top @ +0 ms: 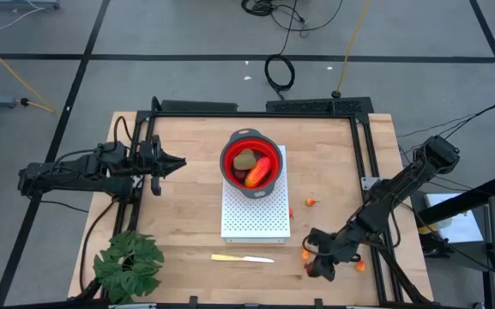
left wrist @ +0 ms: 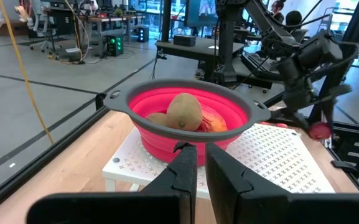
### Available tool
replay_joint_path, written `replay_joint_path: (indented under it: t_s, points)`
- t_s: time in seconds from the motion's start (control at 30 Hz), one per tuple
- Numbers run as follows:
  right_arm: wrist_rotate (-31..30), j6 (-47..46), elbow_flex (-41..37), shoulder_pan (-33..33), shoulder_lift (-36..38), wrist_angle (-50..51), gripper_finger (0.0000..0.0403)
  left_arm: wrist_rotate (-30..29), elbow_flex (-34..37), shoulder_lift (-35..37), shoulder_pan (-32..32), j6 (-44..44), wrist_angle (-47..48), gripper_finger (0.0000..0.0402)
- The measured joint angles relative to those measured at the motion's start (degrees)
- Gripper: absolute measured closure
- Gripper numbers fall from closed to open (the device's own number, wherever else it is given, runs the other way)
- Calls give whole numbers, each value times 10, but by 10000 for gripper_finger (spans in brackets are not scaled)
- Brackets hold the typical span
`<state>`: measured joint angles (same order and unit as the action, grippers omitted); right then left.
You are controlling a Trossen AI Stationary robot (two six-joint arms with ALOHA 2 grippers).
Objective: Pick & Place Fruit
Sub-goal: Put the pomegranate into the red strainer bowl on the shelf
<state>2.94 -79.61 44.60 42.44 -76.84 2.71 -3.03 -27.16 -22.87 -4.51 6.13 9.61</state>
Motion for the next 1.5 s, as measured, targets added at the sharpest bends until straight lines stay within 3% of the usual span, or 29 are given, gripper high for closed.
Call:
replay_joint_path:
  t_s: [0.33,0.73,1.23,1.5]
  points:
    - [-112,-2,0,-17,0,-189,197,0,0,0,0,0,0,371]
    - [-239,185,0,-73,0,-360,197,0,0,0,0,0,0,371]
    - [-244,468,0,-163,0,-440,197,0,0,0,0,1,0,371]
    - [-242,666,0,-205,0,-466,197,0,0,0,0,1,0,371]
